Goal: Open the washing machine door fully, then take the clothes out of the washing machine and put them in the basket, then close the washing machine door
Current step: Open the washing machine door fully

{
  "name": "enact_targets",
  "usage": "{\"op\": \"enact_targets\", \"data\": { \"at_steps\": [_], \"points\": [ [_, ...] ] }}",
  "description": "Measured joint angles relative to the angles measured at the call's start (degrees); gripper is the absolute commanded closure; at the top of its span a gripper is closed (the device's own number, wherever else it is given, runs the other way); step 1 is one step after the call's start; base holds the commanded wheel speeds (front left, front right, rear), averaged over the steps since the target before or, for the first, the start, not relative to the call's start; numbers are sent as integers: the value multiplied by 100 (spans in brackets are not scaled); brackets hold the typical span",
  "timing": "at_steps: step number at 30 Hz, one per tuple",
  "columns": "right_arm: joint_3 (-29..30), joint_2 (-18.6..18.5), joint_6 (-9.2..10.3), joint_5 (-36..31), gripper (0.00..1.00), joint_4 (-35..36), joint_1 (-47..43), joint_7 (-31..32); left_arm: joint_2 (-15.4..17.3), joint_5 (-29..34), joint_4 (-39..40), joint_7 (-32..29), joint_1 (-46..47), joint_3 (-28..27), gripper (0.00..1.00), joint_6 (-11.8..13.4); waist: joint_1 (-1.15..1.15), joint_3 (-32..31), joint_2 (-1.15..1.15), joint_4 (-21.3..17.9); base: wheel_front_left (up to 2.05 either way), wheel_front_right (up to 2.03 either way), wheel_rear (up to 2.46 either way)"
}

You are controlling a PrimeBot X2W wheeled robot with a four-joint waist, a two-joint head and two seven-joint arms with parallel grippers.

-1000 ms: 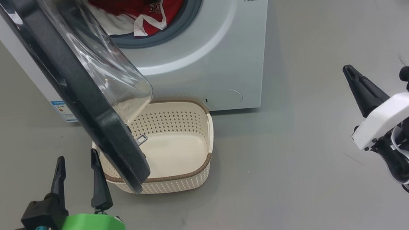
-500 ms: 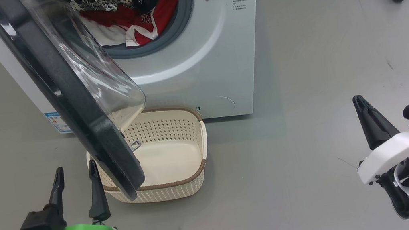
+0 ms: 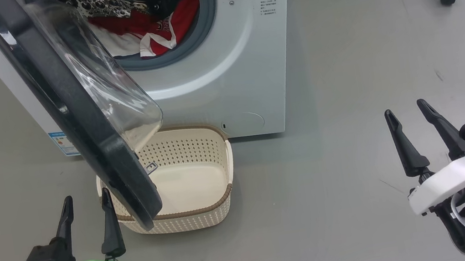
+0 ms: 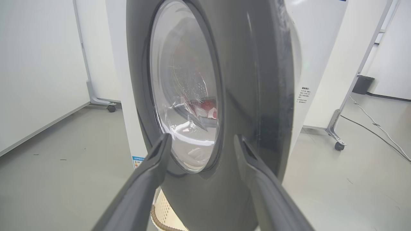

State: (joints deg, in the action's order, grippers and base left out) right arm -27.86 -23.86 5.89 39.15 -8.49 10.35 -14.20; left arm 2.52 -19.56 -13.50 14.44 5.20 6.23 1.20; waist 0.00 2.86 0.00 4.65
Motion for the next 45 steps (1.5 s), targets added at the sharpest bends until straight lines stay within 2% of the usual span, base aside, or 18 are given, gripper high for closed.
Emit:
{"op": "enact_targets", "data": {
  "at_steps": [28,45],
  "points": [
    [531,477,42,-647,0,334,-792,0,-12,62,-46,0,-82,11,0,-105,0,-23,0,-72,0,0,0],
    [717,622,-34,-805,0,399,-973,0,-12,40,-52,0,-114,85,0,-125,0,-9,0,-67,0,0,0]
  ]
}}
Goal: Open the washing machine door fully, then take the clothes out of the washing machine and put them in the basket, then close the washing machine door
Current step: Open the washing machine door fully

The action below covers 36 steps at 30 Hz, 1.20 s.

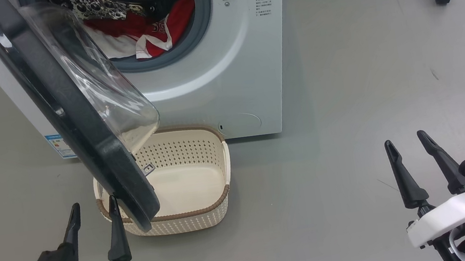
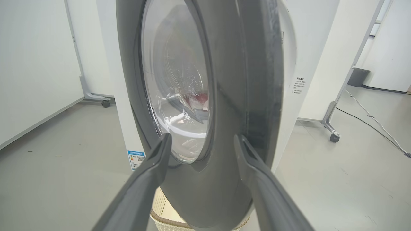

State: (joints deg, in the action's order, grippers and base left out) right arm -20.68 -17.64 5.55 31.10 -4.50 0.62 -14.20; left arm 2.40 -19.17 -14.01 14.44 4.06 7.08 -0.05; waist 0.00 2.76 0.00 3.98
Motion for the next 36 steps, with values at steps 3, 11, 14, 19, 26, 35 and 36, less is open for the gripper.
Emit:
{"op": "enact_targets", "data": {
  "at_steps": [3,11,14,19,26,35,36],
  "points": [
    [27,26,-21,-2,0,8,0,0,0,0,1,0,0,11,0,0,0,12,0,5,0,0,0],
    [104,109,-96,-81,0,8,-6,0,0,-26,3,0,0,22,0,2,0,39,0,11,0,0,0],
    [131,124,-103,-114,0,8,-13,0,0,-26,5,0,0,23,0,3,0,47,0,9,0,0,0],
    [168,149,-147,-199,0,7,-27,0,0,-26,9,0,0,31,0,10,0,58,0,6,0,0,0],
    [227,187,-197,-247,0,2,-48,0,0,-26,16,0,0,44,0,26,0,75,0,5,0,0,0],
    [309,238,-296,-301,0,-9,-77,0,0,-26,30,0,0,62,0,35,0,102,0,9,0,0,0],
    [319,243,-296,-301,0,-12,-80,0,0,-26,32,0,0,60,0,36,0,106,0,9,0,0,0]
  ]
}}
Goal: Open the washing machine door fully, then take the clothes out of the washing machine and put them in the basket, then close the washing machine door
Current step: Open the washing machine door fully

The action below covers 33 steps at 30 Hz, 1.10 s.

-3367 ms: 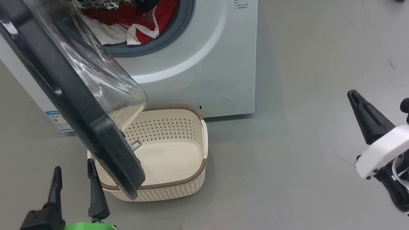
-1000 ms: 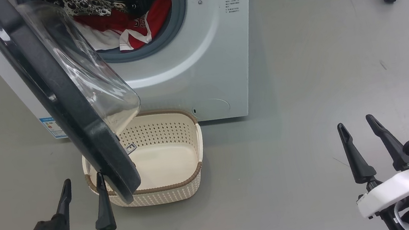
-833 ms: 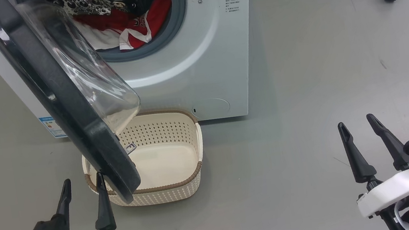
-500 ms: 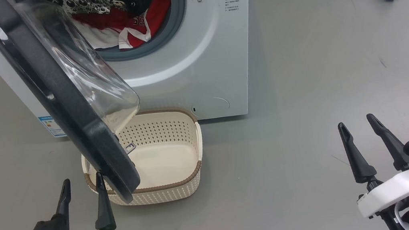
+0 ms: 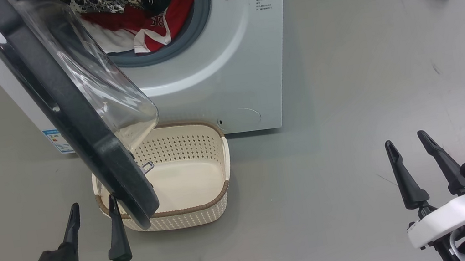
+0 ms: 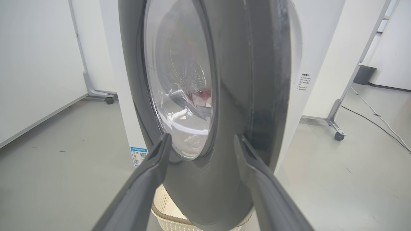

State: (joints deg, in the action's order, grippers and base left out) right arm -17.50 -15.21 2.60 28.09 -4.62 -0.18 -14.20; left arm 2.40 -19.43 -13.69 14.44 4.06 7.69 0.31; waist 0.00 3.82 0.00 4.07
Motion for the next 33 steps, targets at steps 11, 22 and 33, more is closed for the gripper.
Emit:
{"op": "enact_targets", "data": {
  "at_steps": [11,22,33],
  "points": [
    [59,67,-78,-58,0,-44,-14,0,-1,80,16,0,0,11,100,27,0,32,0,20,0,0,0],
    [103,105,-153,-146,0,-109,-15,0,-15,-85,375,0,19,-237,100,48,0,38,0,62,0,0,0],
    [153,209,-250,-252,0,-196,-15,0,-26,5,1114,2,563,-661,100,62,0,-40,0,104,0,0,0]
  ]
}}
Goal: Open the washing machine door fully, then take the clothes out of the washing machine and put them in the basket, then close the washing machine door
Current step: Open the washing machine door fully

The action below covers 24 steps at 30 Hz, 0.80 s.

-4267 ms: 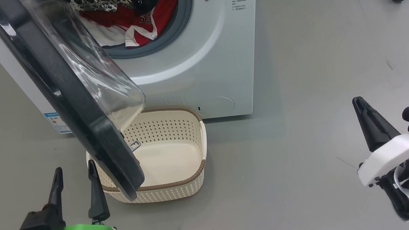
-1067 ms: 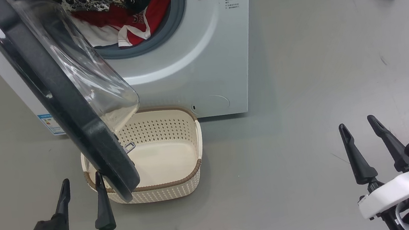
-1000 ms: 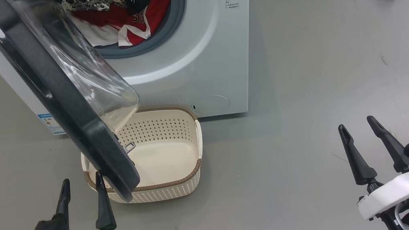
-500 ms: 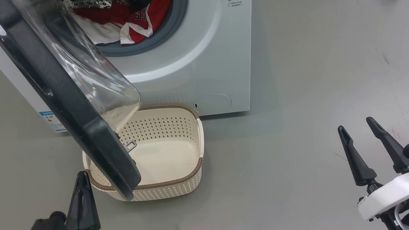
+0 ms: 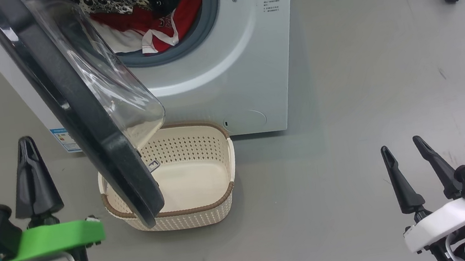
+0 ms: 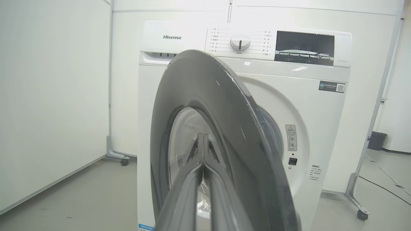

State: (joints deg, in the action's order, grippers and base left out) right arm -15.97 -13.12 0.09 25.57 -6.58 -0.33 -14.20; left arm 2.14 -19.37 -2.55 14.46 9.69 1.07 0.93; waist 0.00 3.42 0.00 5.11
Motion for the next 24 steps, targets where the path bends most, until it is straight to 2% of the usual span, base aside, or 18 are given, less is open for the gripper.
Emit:
{"op": "enact_targets", "data": {
  "at_steps": [12,24],
  "points": [
    [-20,94,-101,-56,0,-142,-2,0,47,192,564,26,879,-18,100,-182,0,-217,0,-24,0,0,0],
    [-74,205,-179,-111,0,-208,-23,0,69,446,771,29,1289,463,100,-389,0,-308,0,-130,0,0,0]
  ]
}}
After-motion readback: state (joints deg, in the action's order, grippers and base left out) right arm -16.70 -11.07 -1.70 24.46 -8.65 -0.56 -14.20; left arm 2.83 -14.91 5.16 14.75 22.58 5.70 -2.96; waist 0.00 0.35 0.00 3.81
